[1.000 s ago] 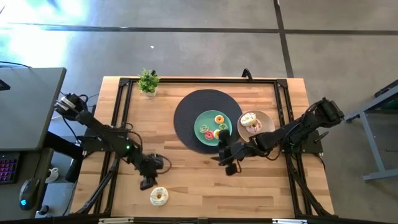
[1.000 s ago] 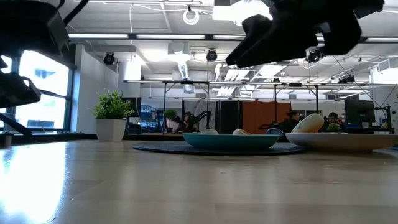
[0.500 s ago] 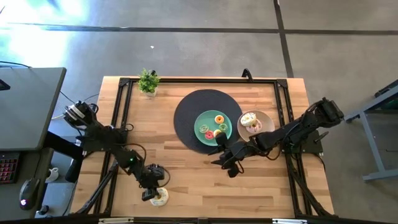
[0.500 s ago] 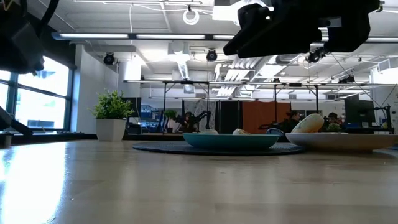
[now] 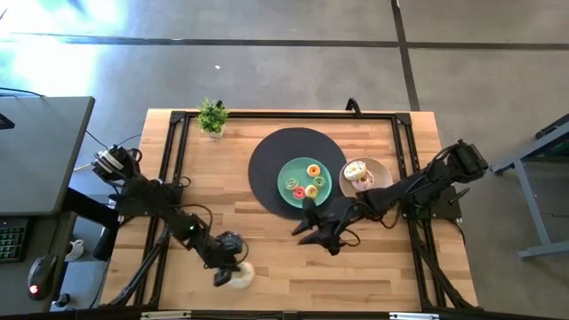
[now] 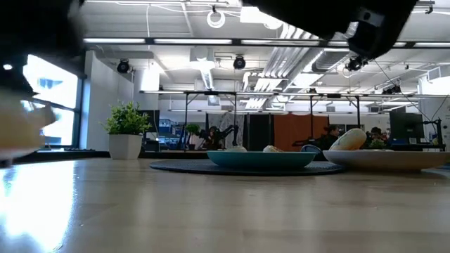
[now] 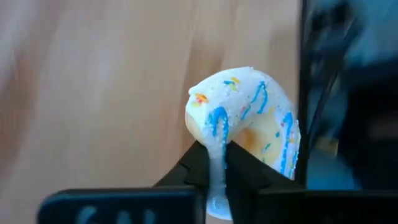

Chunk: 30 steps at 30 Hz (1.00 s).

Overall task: Pick & Place donuts
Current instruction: Put the big white donut into the light brown plate

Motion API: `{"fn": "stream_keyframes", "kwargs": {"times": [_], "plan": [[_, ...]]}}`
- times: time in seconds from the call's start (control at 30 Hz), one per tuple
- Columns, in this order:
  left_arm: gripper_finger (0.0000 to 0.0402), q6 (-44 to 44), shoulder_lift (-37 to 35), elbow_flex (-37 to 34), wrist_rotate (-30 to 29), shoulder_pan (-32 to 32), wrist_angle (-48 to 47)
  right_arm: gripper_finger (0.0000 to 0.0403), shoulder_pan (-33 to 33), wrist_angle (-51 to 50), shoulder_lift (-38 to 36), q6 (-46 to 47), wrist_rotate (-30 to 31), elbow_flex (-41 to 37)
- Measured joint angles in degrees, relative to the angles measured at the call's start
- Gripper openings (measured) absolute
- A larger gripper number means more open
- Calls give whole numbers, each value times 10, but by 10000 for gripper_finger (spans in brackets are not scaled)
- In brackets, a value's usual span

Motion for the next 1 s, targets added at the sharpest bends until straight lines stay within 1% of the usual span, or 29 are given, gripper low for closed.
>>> {"fn": "stream_keyframes", "kwargs": {"times": [0.07,0.13,0.17,0.23,0.33,0.43,0.57,0.7,0.9,1.0], "plan": [[11,21,0,12,-24,18,34,169,1,32,12,-53,-10,0],[10,50,0,21,-26,42,72,169,4,54,23,-69,-8,2],[15,64,0,25,-20,54,90,169,5,42,24,-67,-11,0],[29,87,0,32,2,83,114,169,5,31,24,-56,-13,-1],[46,96,0,44,50,127,137,169,6,3,21,-57,-24,1],[51,94,0,52,94,168,162,169,6,-5,21,-83,-26,0],[52,93,0,65,149,211,179,169,6,17,21,-130,-14,0],[53,76,7,66,169,237,180,169,6,44,21,-159,17,0],[53,65,15,66,194,251,179,169,4,44,21,-172,18,0],[53,65,15,66,193,250,179,169,4,43,21,-174,2,0]]}}
